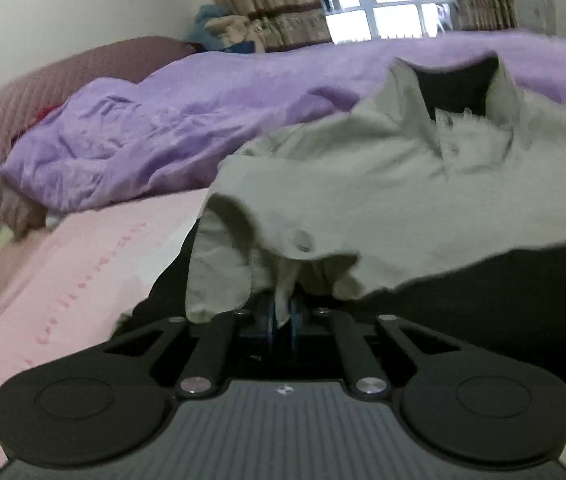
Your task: Fold large clothes
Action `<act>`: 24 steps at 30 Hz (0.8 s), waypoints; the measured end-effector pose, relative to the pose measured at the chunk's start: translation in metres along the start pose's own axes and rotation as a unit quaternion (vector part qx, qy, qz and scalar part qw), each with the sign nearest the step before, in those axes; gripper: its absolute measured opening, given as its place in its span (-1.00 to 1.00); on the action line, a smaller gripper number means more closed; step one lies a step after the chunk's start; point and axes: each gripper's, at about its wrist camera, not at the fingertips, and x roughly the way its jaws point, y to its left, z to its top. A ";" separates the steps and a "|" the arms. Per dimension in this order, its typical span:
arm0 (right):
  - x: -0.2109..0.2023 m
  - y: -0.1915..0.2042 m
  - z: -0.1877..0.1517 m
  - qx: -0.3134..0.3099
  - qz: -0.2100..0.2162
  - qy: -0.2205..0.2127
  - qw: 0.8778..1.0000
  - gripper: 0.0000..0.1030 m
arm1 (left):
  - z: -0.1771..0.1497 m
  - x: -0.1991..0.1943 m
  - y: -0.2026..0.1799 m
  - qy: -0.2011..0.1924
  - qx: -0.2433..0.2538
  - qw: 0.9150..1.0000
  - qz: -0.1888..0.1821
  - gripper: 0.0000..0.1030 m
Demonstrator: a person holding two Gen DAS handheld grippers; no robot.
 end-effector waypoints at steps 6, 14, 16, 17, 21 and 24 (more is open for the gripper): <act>-0.021 0.019 0.003 -0.016 0.005 -0.051 0.999 -0.87 | -0.001 0.002 0.001 0.006 -0.005 0.999 -0.036 0.68; -0.005 0.021 0.000 0.012 0.010 -0.018 1.000 -0.87 | 0.018 0.023 -0.001 -0.004 0.002 1.000 -0.023 0.68; 0.005 0.018 -0.011 0.016 0.000 -0.003 1.000 -0.85 | 0.020 0.028 -0.003 -0.004 0.002 1.000 -0.020 0.68; 0.010 0.016 -0.016 0.017 -0.004 0.003 1.000 -0.85 | 0.021 0.031 -0.004 -0.004 0.003 1.000 -0.018 0.68; 0.011 0.012 -0.021 0.023 -0.001 0.002 1.000 -0.84 | 0.022 0.038 -0.006 -0.005 0.002 1.000 -0.017 0.68; 0.010 0.014 -0.022 0.010 -0.007 -0.002 1.000 -0.84 | 0.024 0.039 -0.005 -0.006 0.000 1.000 -0.019 0.68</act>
